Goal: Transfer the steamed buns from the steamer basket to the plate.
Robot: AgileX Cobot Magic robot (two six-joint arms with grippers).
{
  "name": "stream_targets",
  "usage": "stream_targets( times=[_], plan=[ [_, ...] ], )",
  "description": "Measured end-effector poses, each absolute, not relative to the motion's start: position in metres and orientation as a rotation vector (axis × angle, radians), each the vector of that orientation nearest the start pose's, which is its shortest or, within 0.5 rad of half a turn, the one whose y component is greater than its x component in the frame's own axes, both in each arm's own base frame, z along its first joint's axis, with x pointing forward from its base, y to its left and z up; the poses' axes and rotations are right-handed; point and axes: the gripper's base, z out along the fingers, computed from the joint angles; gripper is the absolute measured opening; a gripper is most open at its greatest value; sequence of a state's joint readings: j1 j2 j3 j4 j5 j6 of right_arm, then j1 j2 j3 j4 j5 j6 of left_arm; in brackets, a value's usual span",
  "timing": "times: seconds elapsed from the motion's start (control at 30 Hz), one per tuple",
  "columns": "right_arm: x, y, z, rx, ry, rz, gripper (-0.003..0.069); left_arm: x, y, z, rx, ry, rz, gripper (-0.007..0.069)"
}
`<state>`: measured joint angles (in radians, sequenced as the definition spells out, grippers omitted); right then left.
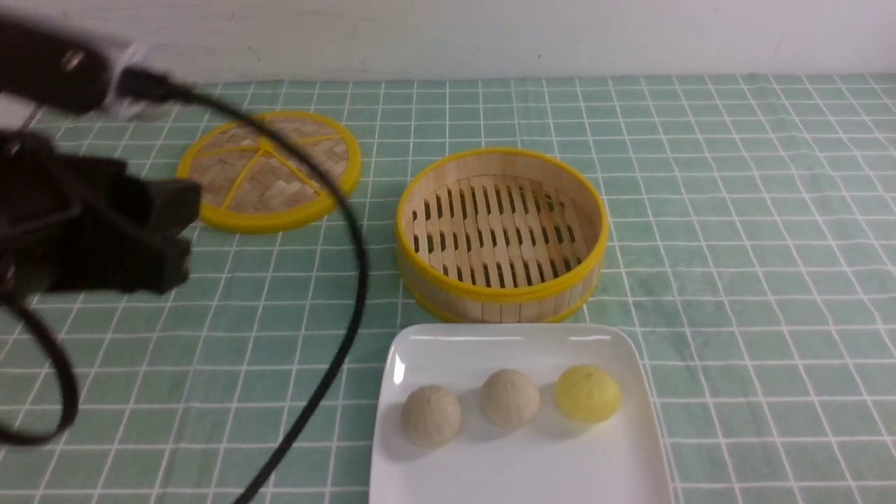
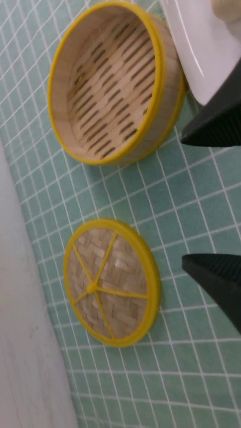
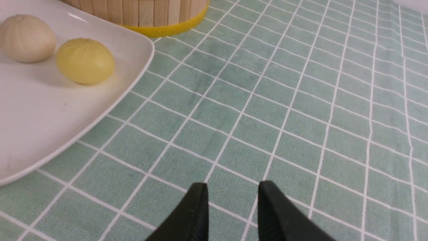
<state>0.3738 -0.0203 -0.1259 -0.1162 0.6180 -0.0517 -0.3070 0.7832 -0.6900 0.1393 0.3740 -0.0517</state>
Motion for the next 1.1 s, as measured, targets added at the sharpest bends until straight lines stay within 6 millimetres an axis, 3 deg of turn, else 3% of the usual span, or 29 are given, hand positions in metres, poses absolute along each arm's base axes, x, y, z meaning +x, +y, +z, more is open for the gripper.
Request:
stream_targets(
  times=[0.07,0.1,0.23,0.27,0.33,0.47,0.63,1.1],
  plan=[
    [0.039,0.009,0.201,-0.459,1.897,0.085,0.0237,0.147,-0.036,0.325,0.298,1.901,-0.086,0.0441],
    [0.039,0.009,0.201,-0.459,1.897,0.085,0.0237,0.136,-0.026,0.300,0.245,1.922,-0.058,0.0441],
    [0.039,0.009,0.201,-0.459,1.897,0.085,0.0239,0.113,-0.007,0.250,0.098,1.930,-0.002,0.0441],
    [0.039,0.009,0.201,-0.459,1.897,0.085,0.0239,0.111,-0.006,0.249,0.089,1.917,-0.003,0.0441],
    [0.039,0.009,0.201,-0.459,1.897,0.085,0.0239,0.100,0.001,0.223,-0.002,1.890,0.007,0.0441],
    [0.039,0.009,0.201,-0.459,1.897,0.085,0.0239,0.085,0.003,0.202,-0.058,1.831,0.000,0.0441],
    [0.039,0.009,0.201,-0.459,1.897,0.085,0.0239,0.070,0.003,0.184,-0.064,1.802,0.000,0.0441],
    [0.039,0.009,0.201,-0.459,1.897,0.085,0.0239,0.053,0.003,0.172,-0.073,1.862,0.009,0.0441]
  ],
)
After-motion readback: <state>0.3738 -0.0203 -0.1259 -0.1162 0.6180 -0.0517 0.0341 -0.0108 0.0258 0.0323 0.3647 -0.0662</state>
